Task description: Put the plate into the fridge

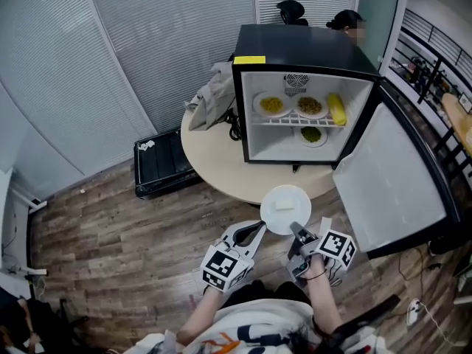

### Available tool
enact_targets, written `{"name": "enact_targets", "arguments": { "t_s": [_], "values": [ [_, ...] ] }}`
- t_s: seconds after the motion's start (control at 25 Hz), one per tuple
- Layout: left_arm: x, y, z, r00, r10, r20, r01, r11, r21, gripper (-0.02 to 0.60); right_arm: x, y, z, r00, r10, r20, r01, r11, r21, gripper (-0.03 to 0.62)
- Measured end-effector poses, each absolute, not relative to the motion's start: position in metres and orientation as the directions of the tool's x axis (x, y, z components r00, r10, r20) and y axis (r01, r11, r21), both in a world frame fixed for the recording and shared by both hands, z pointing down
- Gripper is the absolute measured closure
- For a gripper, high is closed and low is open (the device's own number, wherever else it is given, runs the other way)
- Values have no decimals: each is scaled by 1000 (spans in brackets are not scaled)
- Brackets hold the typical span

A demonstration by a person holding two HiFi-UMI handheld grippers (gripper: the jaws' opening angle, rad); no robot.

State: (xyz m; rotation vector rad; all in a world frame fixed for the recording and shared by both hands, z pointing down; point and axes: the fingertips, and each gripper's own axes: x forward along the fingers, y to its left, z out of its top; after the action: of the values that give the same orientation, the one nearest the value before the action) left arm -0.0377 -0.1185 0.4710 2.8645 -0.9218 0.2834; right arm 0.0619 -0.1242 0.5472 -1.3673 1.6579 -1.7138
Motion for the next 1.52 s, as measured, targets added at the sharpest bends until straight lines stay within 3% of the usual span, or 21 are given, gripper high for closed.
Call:
{"name": "enact_targets", "arguments": {
  "t_s": [1.52],
  "values": [
    [-1,-274,507,742,-603,293,-654,-747,121,571,104,-288,583,-500,-741,449,-365,-290,-885,569]
  ]
}}
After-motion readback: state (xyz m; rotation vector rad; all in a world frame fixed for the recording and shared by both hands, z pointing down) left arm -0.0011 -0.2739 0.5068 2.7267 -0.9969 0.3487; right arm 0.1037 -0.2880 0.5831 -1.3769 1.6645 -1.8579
